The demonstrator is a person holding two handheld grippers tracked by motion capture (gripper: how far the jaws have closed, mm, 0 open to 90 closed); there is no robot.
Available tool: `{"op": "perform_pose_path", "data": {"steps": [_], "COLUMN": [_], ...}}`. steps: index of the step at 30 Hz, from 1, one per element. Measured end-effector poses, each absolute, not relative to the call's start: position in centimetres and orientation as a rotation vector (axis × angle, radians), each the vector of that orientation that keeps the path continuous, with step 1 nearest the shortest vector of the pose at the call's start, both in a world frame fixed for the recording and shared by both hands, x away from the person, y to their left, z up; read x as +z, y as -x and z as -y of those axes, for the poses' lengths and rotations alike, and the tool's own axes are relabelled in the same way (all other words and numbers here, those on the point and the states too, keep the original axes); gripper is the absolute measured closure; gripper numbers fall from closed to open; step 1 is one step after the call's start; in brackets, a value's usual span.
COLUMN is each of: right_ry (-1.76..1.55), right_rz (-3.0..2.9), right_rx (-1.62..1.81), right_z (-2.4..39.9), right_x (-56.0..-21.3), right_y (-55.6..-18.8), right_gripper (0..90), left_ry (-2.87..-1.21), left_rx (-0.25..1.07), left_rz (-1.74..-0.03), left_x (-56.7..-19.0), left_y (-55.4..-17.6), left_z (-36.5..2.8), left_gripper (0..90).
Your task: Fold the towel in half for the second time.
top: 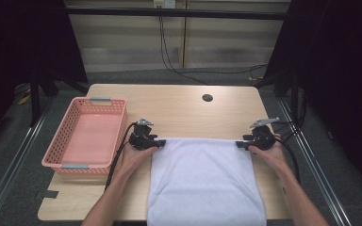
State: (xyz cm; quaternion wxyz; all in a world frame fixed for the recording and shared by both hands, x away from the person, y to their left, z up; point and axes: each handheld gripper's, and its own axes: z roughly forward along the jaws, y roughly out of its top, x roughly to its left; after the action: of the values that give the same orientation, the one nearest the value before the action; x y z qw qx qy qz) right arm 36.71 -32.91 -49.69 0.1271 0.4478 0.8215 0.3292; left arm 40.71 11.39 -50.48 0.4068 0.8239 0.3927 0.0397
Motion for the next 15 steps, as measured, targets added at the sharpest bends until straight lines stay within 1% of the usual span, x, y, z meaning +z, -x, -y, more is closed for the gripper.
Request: {"op": "perform_pose_path", "data": {"steps": [1, 2, 3, 4, 5, 7, 8, 9, 15], "right_ry": [-1.293, -1.304, -1.302, -1.296, -1.308, -1.329, -1.334, -1.333, -1.335], "right_rz": [-2.398, -2.409, -2.410, -2.407, -2.400, -2.357, -2.343, -2.324, -2.211], "right_rx": [0.968, 0.993, 0.994, 1.010, 1.035, 1.108, 1.150, 1.160, 1.248], "right_z": [32.9, 33.0, 33.0, 33.1, 33.3, 33.9, 34.2, 34.4, 35.3], "right_x": [-49.8, -49.8, -49.7, -49.6, -49.4, -48.7, -48.4, -48.0, -45.7], "right_y": [-36.7, -36.7, -36.7, -36.7, -36.7, -36.8, -36.8, -36.9, -37.7], "right_gripper": [58.3, 69.3, 73.1, 78.1, 81.9, 84.4, 84.7, 84.9, 85.4], "left_ry": [-2.088, -2.086, -2.080, -2.074, -2.049, -2.028, -2.020, -2.027, -1.964], "left_rx": [0.094, 0.074, 0.058, 0.066, 0.048, 0.059, 0.052, 0.076, 0.116], "left_rz": [-0.984, -0.977, -0.975, -0.968, -0.964, -0.946, -0.937, -0.929, -0.882], "left_x": [-50.5, -50.5, -50.4, -50.3, -50.0, -49.4, -48.9, -48.4, -45.3], "left_y": [-40.7, -40.8, -40.8, -40.7, -40.7, -40.7, -40.7, -40.8, -42.2], "left_z": [-11.5, -11.6, -11.7, -11.9, -12.0, -12.1, -12.1, -12.1, -12.2], "left_gripper": [66.2, 74.8, 78.8, 80.8, 82.1, 82.7, 82.7, 82.7, 82.6]}}
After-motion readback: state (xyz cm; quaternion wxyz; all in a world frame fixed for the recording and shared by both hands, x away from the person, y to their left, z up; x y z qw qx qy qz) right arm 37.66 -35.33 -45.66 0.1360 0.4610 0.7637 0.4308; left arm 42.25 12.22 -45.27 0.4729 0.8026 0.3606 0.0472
